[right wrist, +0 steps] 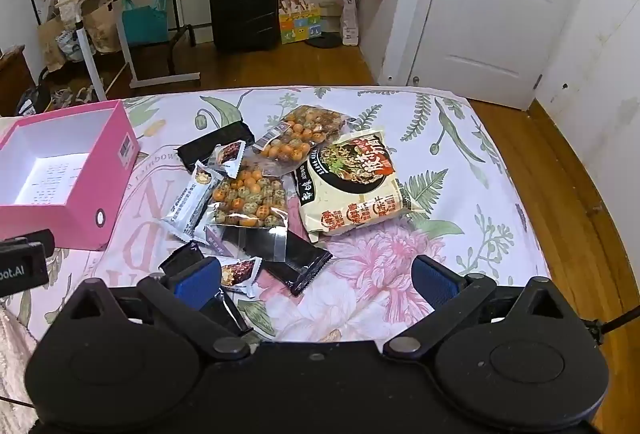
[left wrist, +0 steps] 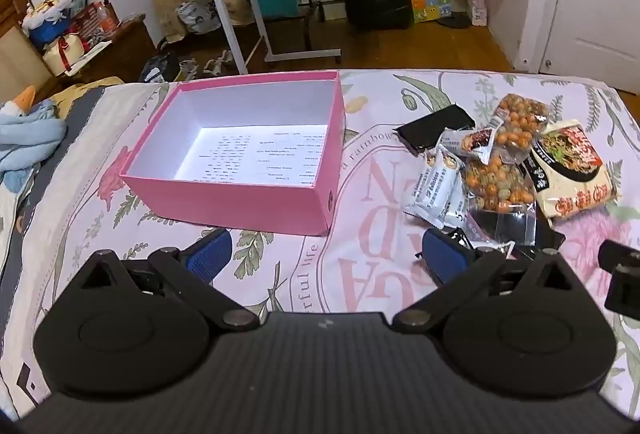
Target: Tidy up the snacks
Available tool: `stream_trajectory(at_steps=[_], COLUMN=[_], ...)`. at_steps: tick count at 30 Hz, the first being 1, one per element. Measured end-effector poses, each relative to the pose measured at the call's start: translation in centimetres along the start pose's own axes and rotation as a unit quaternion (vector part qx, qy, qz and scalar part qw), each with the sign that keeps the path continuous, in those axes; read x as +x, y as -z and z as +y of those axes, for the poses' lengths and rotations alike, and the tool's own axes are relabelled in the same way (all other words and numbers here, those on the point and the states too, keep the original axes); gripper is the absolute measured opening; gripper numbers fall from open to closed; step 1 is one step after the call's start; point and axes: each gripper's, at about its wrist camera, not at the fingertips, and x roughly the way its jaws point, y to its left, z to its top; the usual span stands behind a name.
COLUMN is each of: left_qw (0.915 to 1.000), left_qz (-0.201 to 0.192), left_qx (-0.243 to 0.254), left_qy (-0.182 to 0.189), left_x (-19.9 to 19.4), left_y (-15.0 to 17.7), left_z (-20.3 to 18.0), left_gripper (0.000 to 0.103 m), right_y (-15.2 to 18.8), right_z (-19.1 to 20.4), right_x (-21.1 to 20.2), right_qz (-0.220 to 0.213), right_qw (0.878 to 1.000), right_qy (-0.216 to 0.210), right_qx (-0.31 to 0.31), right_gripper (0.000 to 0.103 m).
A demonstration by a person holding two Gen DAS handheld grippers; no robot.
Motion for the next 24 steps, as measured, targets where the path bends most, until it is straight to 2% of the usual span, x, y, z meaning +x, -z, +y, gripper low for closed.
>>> stream_trajectory(at_steps=[5,6,7,11,24], left_qw=[0.9998,0.9998,0.9997,0.9996,0.9991], left_qz=[-0.009,0.001,0.001,0.001,0.012], left_qx=[-0.016,0.01,0.013,0.014,0.016], left_qy=[0.004,0.018,0.02,0.023,0.037], left_x=[-0.21,-0.09,-0.05,-0.02,-0.08], left_y=[-0.12,0.07,0.09,0.11,0.4], left_z=[0.19,-0.04,-0.02,0.0,-0.23], left_gripper=[0.103,0.103,0.103,0.103,0.103], right_y=[-0.07,-0.08,-0.09,0.44,0.62], right_z=[-0.12,-0.1,-0.07,-0.47,-0.49], right_x=[-0.21,-0.26,-0.31,-0.02,0.44], right_qz=[0.002,0.002,0.003,0.01,0.017], right_qw=[1.0,1.0,1.0,1.0,1.0], right_qy=[0.003,0.003,0.004,-0.008,-0.008], right_qx=[0.002,0.003,0.003,0.008,0.009], right_gripper=[0.102,0.102,0.102,0.102,0.102])
